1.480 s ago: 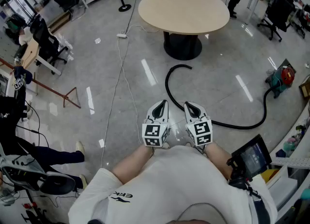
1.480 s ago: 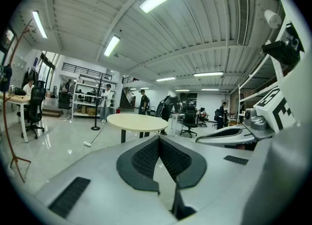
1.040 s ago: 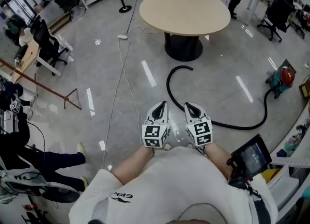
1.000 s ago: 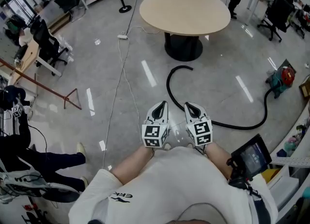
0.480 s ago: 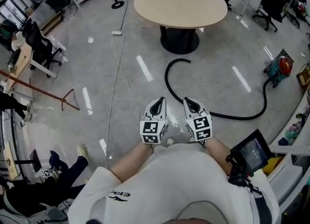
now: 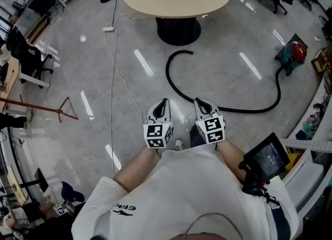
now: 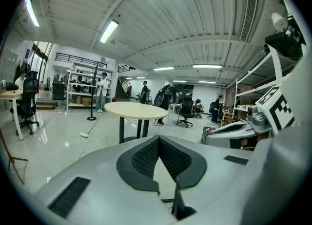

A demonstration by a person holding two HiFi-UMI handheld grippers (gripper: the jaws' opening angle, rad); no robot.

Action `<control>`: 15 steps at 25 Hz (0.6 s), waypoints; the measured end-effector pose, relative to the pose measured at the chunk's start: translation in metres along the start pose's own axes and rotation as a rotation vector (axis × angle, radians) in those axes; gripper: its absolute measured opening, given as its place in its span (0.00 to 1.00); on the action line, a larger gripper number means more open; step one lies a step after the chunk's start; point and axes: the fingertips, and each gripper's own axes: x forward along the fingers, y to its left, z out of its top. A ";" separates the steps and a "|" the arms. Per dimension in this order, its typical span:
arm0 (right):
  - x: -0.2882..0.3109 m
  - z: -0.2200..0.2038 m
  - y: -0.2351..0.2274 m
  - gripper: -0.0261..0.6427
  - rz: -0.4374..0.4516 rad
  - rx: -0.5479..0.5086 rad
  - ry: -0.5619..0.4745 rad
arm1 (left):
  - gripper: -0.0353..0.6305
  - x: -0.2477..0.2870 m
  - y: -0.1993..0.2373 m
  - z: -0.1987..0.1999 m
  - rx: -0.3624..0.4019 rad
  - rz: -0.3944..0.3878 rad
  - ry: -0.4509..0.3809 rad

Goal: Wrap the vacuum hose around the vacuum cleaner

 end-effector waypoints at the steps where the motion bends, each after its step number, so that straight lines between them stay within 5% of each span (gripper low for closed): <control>1: 0.004 0.000 -0.007 0.04 0.001 0.004 0.005 | 0.06 0.007 0.000 0.000 0.001 0.004 0.006; 15: 0.068 0.009 -0.127 0.04 0.019 0.051 0.050 | 0.06 0.131 -0.003 0.019 0.039 0.058 0.098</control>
